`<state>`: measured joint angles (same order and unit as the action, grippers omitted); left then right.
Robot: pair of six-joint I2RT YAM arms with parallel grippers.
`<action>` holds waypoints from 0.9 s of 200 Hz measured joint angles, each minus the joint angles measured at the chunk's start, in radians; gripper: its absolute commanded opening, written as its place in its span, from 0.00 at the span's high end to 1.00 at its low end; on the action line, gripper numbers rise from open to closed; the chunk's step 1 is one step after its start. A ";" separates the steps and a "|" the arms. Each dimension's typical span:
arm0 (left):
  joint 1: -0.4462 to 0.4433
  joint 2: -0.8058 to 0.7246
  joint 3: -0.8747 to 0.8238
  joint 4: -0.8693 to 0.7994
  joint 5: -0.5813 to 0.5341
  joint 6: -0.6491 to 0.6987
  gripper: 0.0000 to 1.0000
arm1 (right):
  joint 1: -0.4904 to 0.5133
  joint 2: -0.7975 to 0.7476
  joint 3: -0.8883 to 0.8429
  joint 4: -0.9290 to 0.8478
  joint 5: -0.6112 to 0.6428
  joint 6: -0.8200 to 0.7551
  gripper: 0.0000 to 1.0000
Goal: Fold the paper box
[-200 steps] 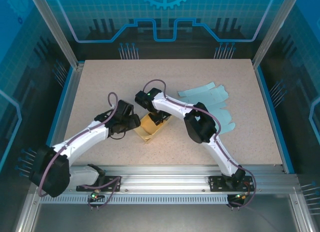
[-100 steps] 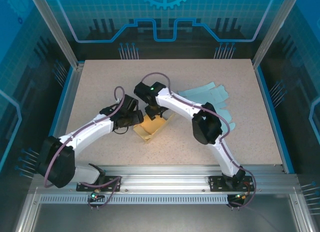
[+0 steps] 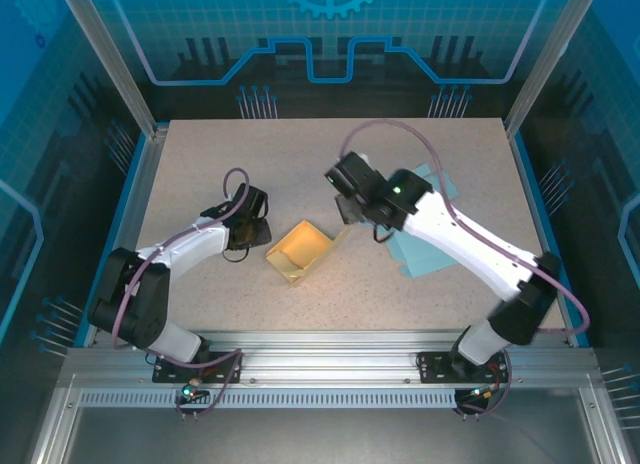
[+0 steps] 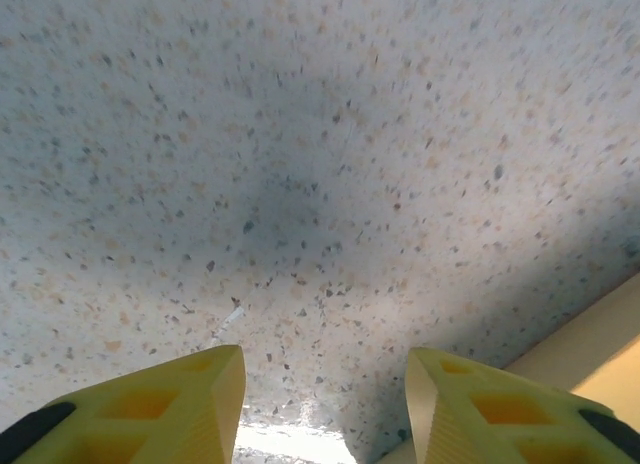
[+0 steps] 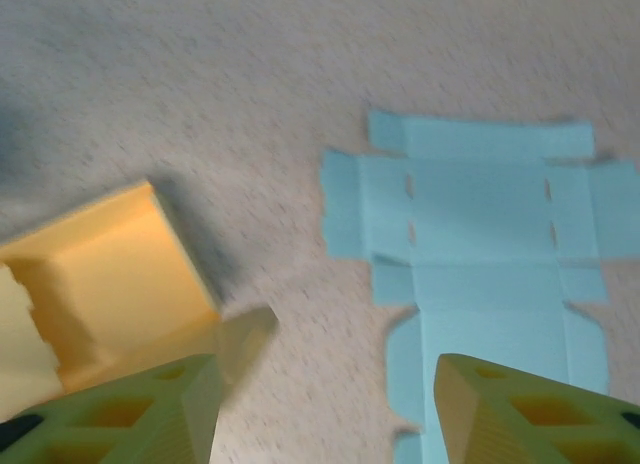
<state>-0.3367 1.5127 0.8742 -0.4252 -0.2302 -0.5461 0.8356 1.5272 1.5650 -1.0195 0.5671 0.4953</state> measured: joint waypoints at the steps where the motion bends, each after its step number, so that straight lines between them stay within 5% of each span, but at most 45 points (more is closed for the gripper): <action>1: 0.000 0.001 -0.001 0.001 0.001 0.000 0.54 | 0.000 -0.006 -0.008 0.000 0.001 0.005 0.41; 39: 0.000 0.005 -0.078 0.016 0.055 0.002 0.56 | -0.045 -0.192 -0.385 0.084 -0.089 0.168 0.44; 74: -0.027 -0.034 -0.147 0.062 0.122 -0.040 0.57 | -0.067 -0.178 -0.605 0.253 -0.269 0.254 0.44; 180: -0.264 -0.123 -0.230 0.173 0.227 -0.224 0.58 | -0.254 0.180 -0.510 0.592 -0.510 0.161 0.46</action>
<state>-0.6006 1.3899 0.6445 -0.2523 -0.0029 -0.7700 0.5812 1.7073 1.0550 -0.4278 0.0570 0.6559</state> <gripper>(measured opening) 0.407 0.547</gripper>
